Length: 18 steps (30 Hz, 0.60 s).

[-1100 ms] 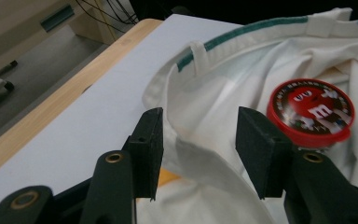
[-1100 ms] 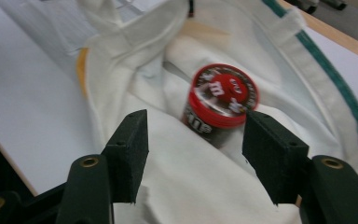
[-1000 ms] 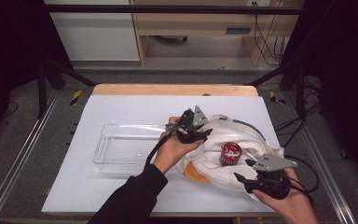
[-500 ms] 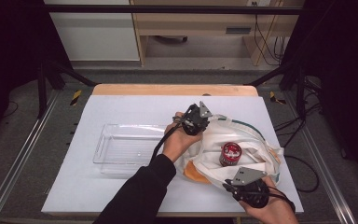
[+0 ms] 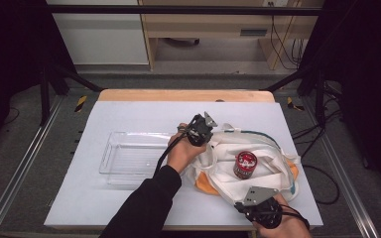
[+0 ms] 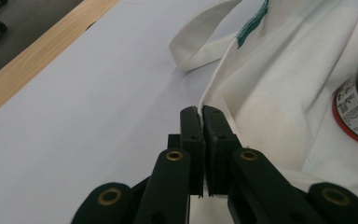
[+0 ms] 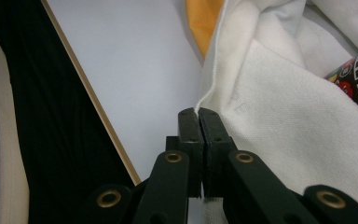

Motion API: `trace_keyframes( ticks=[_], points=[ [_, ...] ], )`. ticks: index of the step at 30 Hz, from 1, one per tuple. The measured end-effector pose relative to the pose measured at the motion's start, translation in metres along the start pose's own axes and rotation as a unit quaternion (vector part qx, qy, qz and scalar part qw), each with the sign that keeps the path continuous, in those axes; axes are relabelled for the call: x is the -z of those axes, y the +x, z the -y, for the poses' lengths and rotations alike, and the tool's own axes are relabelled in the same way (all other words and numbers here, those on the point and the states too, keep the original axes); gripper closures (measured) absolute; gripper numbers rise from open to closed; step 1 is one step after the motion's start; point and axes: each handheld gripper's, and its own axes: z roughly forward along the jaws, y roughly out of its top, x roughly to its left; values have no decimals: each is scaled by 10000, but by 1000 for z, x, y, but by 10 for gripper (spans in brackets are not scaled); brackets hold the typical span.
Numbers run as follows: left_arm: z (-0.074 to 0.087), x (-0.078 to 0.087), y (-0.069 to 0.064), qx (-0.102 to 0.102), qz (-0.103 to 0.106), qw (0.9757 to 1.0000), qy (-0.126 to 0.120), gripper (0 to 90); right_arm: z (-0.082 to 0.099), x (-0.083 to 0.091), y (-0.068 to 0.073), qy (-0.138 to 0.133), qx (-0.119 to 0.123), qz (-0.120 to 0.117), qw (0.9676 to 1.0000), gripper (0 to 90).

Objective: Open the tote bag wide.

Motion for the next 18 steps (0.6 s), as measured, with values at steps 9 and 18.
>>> trace_keyframes(
  ticks=[9,18],
  points=[
    [0,6,-6,18,-19,9998,-175,817,0,8,-3,-201,-149,-70,9997,717],
    [0,35,-11,118,-221,9978,-617,492,-15,40,-15,-438,-266,282,9983,384]
  ],
)
